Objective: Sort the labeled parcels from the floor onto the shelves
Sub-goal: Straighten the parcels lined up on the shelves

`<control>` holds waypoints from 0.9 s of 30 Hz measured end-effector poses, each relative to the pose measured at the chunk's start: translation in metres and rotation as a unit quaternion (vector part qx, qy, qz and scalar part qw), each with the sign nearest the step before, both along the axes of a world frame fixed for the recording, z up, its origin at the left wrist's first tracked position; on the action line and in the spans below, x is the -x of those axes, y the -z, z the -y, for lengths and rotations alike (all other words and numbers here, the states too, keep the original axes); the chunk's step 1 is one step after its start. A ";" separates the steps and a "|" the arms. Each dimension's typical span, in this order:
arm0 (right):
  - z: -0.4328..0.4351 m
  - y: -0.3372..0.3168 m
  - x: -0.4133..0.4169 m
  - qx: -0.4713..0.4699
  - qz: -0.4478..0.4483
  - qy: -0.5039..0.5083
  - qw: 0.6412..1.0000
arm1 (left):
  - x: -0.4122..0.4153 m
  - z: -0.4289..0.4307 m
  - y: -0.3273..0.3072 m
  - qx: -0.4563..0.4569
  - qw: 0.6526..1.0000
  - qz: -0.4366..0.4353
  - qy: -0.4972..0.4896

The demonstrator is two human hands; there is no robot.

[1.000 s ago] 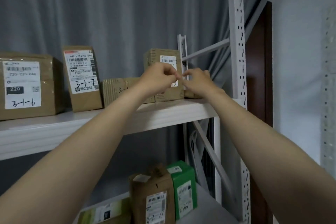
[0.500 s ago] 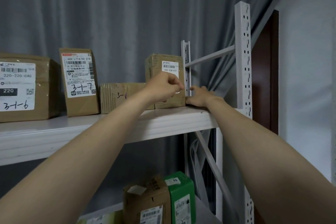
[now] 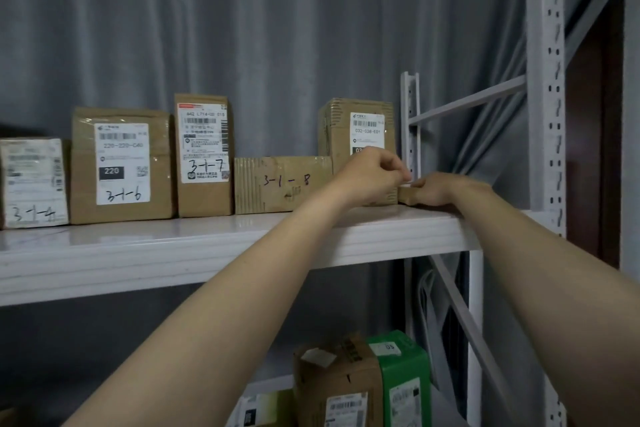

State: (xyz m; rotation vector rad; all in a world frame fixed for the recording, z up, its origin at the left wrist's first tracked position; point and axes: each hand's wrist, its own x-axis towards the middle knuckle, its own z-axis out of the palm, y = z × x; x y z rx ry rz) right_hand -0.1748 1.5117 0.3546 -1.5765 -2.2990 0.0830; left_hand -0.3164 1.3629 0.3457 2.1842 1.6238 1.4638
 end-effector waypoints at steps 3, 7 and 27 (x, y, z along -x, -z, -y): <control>0.004 -0.001 0.013 -0.005 0.017 0.023 1.000 | 0.005 0.008 0.000 -0.004 1.000 0.003 -0.005; 0.012 0.001 0.019 0.004 0.002 0.025 1.000 | 0.012 0.018 -0.001 -0.007 1.000 0.005 -0.019; 0.130 0.054 0.020 -0.302 -0.362 -0.071 0.879 | 0.008 0.107 0.029 -0.133 0.987 0.073 0.061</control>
